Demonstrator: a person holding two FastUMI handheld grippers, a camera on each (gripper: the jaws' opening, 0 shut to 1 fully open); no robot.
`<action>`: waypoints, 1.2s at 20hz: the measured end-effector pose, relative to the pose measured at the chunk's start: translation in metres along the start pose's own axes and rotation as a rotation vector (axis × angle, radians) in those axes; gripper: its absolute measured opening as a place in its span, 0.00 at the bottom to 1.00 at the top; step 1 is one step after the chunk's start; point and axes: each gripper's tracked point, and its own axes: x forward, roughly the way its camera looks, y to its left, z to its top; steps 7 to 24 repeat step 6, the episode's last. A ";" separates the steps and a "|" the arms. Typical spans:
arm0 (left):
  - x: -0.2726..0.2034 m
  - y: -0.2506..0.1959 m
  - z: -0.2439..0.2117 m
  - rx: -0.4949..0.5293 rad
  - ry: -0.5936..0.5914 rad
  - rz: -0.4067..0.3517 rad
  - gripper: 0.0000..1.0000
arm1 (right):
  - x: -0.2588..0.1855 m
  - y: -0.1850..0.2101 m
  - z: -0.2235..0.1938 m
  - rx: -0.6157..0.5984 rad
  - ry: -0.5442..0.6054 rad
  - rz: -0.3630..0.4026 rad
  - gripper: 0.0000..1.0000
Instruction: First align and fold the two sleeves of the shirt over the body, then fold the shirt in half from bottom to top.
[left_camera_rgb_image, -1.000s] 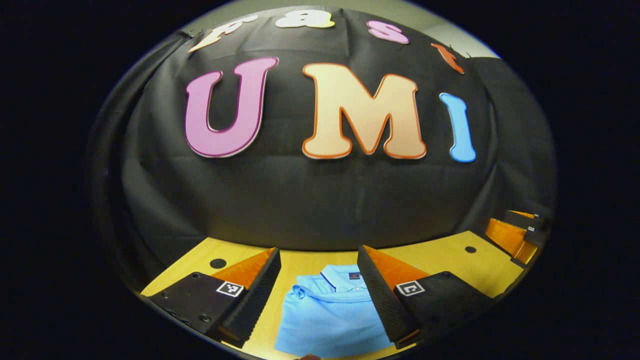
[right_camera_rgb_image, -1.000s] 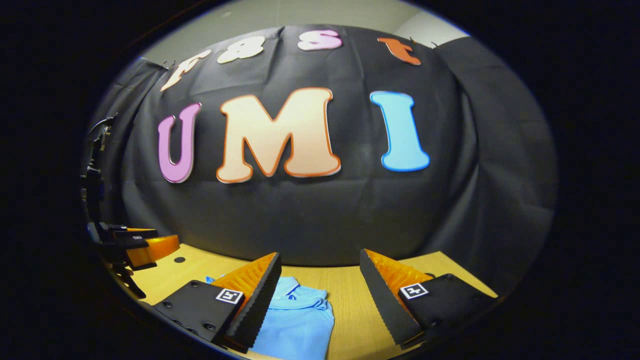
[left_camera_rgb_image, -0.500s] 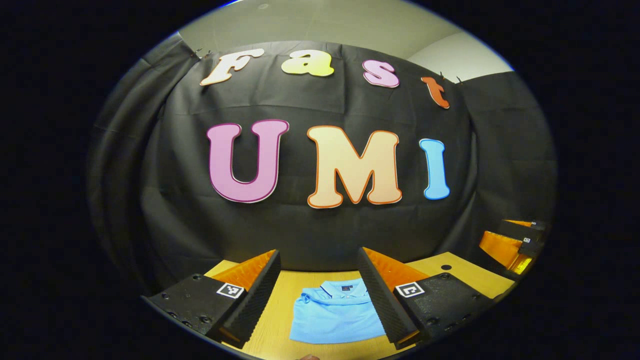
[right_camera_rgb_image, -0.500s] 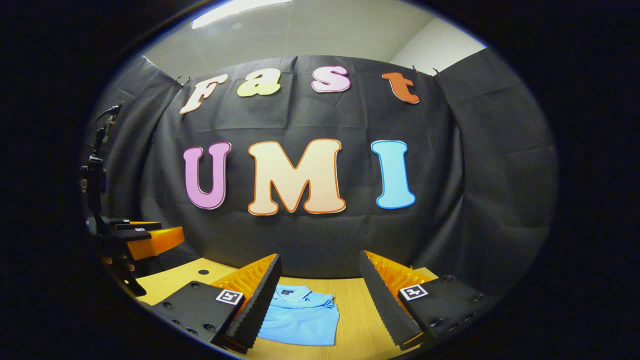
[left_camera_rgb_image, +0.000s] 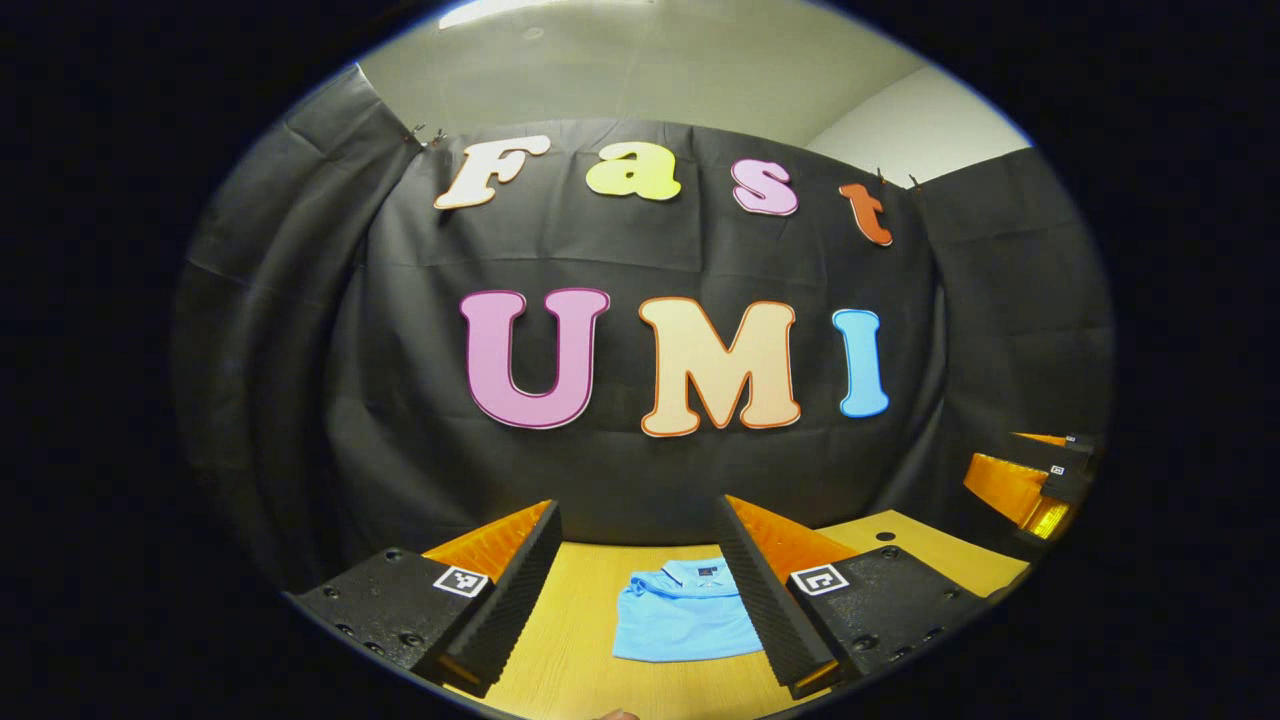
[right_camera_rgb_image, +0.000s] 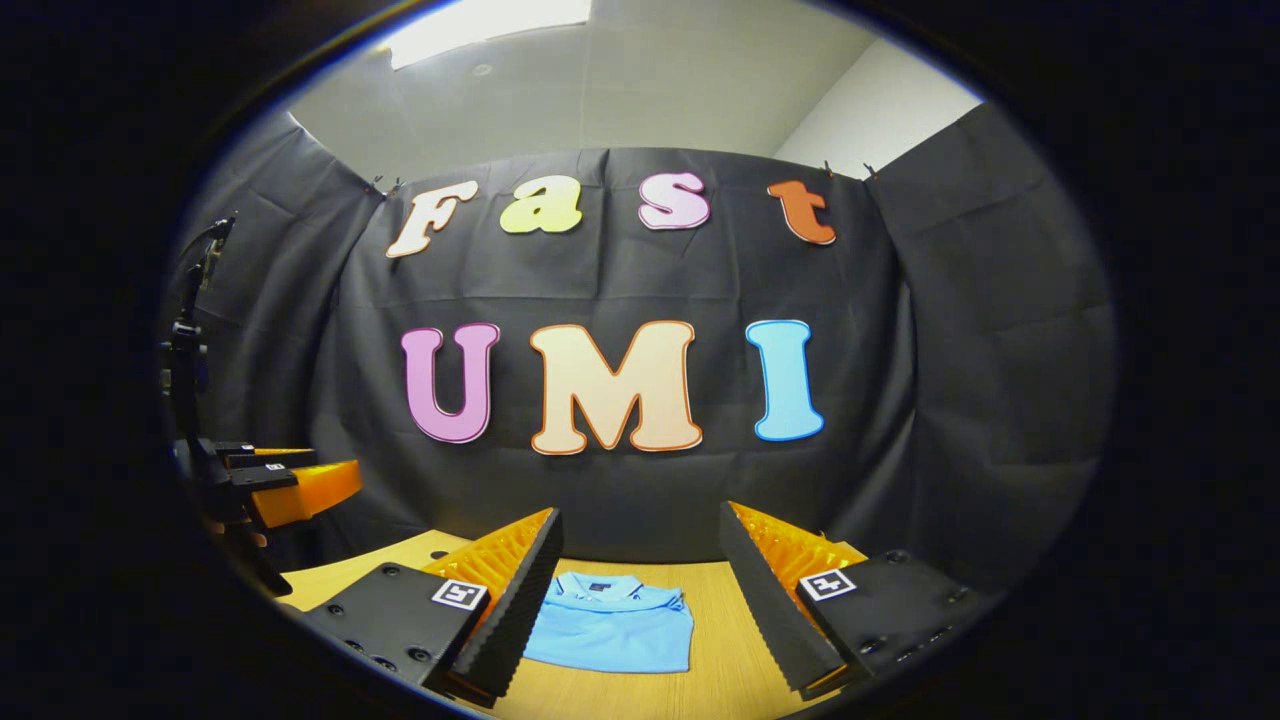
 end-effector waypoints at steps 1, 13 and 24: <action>-0.007 0.001 0.003 -0.002 -0.006 0.000 0.94 | -0.006 0.002 0.002 0.002 -0.002 -0.001 0.97; -0.026 0.005 0.017 0.002 -0.026 -0.009 0.93 | -0.028 0.009 0.011 0.000 -0.015 -0.004 0.97; -0.026 0.005 0.017 0.002 -0.026 -0.009 0.93 | -0.028 0.009 0.011 0.000 -0.015 -0.004 0.97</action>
